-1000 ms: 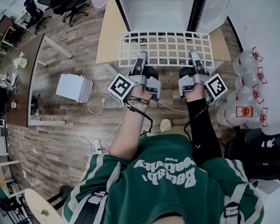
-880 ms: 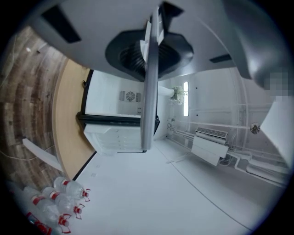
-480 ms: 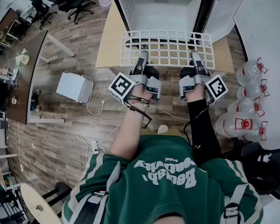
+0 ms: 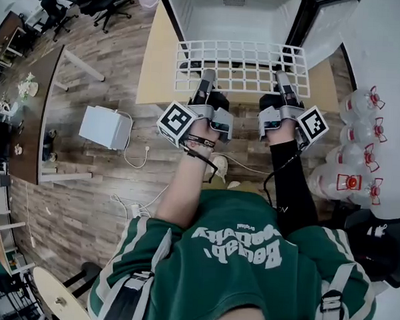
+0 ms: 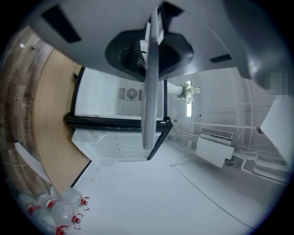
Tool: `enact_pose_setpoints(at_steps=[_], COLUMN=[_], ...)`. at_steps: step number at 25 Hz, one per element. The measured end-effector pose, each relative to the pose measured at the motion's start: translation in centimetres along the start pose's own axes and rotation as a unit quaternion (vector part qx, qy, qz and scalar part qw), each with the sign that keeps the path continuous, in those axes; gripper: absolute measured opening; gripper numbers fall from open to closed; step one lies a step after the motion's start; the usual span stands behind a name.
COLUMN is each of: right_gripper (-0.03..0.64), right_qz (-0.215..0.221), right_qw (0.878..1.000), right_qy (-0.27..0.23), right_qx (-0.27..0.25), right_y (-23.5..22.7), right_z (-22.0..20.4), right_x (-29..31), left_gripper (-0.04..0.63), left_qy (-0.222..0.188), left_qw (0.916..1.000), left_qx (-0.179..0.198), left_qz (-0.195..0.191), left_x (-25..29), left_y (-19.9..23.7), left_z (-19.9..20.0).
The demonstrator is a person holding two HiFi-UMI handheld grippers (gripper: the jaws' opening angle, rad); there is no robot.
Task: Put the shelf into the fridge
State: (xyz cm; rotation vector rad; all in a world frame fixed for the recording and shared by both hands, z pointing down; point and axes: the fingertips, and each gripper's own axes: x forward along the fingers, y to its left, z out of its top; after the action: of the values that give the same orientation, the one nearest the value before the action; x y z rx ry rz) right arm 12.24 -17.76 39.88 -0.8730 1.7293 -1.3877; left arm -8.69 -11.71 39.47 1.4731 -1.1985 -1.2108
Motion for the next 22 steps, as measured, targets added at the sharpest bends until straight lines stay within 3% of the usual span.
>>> enact_pose_setpoints(at_steps=[10, 22], right_gripper=[0.034, 0.034], right_qz=[-0.016, -0.034], right_qw=[1.0, 0.998], right_qy=[-0.023, -0.046], right_qx=[-0.011, -0.019], right_y=[-1.7, -3.6], right_z=[0.1, -0.8], right_x=[6.3, 9.9], left_gripper=[0.023, 0.023], left_qy=[0.026, 0.049], left_qw=[0.9995, 0.9978], left_qx=[-0.017, -0.043], left_qz=[0.0, 0.005], left_x=[6.5, 10.0], left_y=[2.8, 5.7], left_z=[3.4, 5.7])
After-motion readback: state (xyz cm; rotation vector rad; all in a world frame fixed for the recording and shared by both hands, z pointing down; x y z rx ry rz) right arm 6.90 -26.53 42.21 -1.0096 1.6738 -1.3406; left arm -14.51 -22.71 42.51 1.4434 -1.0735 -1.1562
